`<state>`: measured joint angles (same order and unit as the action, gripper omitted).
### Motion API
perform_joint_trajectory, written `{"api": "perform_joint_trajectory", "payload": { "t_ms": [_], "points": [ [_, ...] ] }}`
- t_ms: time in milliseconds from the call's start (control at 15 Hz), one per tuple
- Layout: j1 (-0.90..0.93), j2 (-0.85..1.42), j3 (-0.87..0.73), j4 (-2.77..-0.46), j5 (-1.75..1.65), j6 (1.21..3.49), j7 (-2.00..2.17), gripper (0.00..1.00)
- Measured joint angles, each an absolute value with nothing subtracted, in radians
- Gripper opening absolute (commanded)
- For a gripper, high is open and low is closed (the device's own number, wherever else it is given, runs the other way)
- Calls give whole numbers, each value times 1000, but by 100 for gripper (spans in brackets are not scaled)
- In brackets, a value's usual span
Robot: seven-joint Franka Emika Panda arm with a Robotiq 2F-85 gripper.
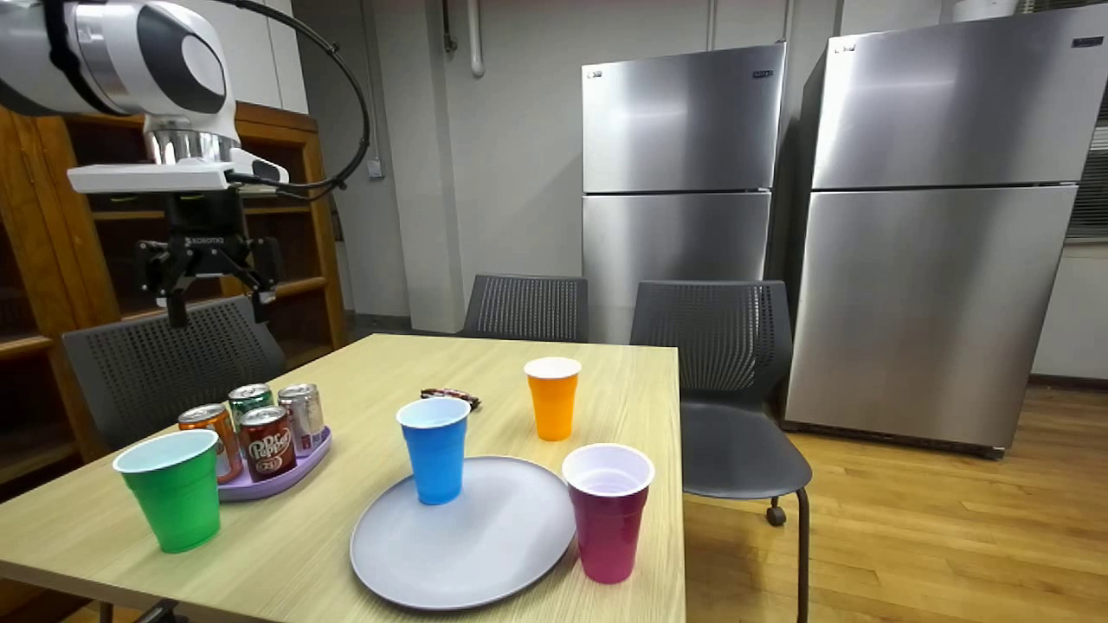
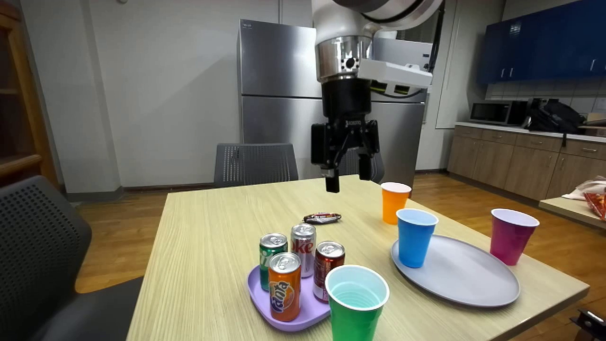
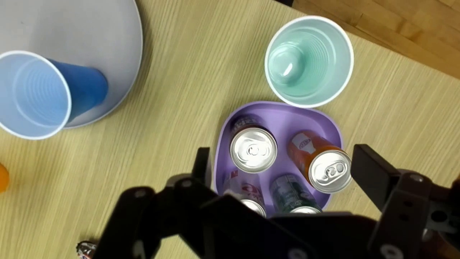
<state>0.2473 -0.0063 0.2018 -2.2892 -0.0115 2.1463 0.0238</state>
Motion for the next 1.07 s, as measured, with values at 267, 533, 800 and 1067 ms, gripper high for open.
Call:
{"api": "perform_joint_trajectory", "payload": {
  "t_ms": [267, 533, 800, 1067],
  "points": [
    [232, -61, 184, -2377, -8, 2164, 32, 100],
    [229, -83, 183, -2433, -8, 2178, 37, 100],
    [229, -83, 186, -2465, -10, 2202, 63, 100],
    [229, -81, 190, -2485, -10, 2218, 85, 100]
  ]
}}
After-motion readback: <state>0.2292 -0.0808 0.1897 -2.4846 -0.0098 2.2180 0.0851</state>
